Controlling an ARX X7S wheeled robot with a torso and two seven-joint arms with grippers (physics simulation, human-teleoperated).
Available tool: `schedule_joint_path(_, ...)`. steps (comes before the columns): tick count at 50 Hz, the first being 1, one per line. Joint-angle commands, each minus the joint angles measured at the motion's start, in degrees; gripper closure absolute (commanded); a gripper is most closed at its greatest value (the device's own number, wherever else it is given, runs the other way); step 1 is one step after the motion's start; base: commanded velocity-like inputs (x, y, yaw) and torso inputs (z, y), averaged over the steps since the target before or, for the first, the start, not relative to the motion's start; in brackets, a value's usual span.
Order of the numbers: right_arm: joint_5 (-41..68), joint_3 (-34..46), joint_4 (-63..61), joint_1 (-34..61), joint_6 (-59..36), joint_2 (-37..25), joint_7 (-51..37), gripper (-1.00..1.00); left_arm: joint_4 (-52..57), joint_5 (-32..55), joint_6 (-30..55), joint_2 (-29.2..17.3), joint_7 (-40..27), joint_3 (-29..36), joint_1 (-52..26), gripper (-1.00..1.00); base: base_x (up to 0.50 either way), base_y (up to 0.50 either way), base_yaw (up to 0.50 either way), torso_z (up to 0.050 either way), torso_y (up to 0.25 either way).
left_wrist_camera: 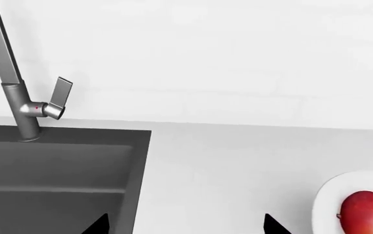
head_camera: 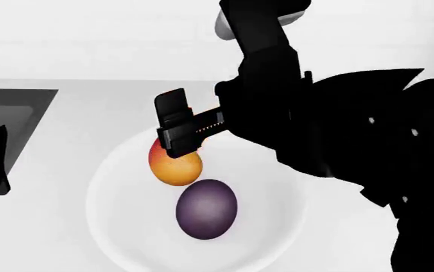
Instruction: Pick the eggplants and mangos from the sink and place them in one bowl. Place the bell pepper in the other bowl. Then turn off the sink faucet.
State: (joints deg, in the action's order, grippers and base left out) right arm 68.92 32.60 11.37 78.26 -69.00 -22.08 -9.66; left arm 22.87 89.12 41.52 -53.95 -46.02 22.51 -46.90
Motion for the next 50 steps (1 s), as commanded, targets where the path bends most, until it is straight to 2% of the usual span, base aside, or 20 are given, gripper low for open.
schedule_joint_path(1,11.46,-13.43,-19.89,-4.0,-3.49,-9.69,-18.32,-1.0,-1.37,-0.6,0.45,0.83,1.27,-0.04,-0.69,-1.0,0.0,0.0,0.0,0.0,0.0)
schedule_joint_path(5,17.76,-19.48,-29.43,-9.34,-2.55,-14.95,-25.6,-1.0,-1.19,-0.43,0.51,1.23,2.02,0.19,-0.74,-1.0,0.0,0.0,0.0,0.0,0.0)
schedule_joint_path(10,23.09,-29.76,-41.58,-22.47,2.88,-21.15,-32.25,-1.0,-1.14,-2.56,-0.14,1.61,2.92,0.56,-0.23,-1.0,0.0,0.0,0.0,0.0,0.0)
schedule_joint_path(14,20.65,-35.64,-47.07,-30.44,6.16,-23.62,-30.76,-1.0,-0.24,-2.56,0.05,1.85,3.63,0.77,-0.69,-1.0,0.0,0.0,0.0,0.0,0.0)
schedule_joint_path(21,16.46,-41.13,-52.13,-41.5,8.04,-26.22,-28.51,-1.0,-0.82,-4.4,0.02,1.92,3.93,1.19,-0.94,-1.0,0.0,0.0,0.0,0.0,0.0)
schedule_joint_path(34,16.89,-42.51,-52.75,-44.33,8.52,-26.82,-31.27,-1.0,-0.15,-4.93,-1.27,1.43,3.51,0.37,0.18,-1.0,-0.03,0.07,0.0,0.0,0.0)
schedule_joint_path(50,19.13,-44.58,-55.12,-47.33,9.21,-28.02,-33.67,-1.0,0.65,-5.23,-1.29,1.81,4.07,0.7,0.14,-1.0,-0.4,0.19,0.0,0.0,0.0)
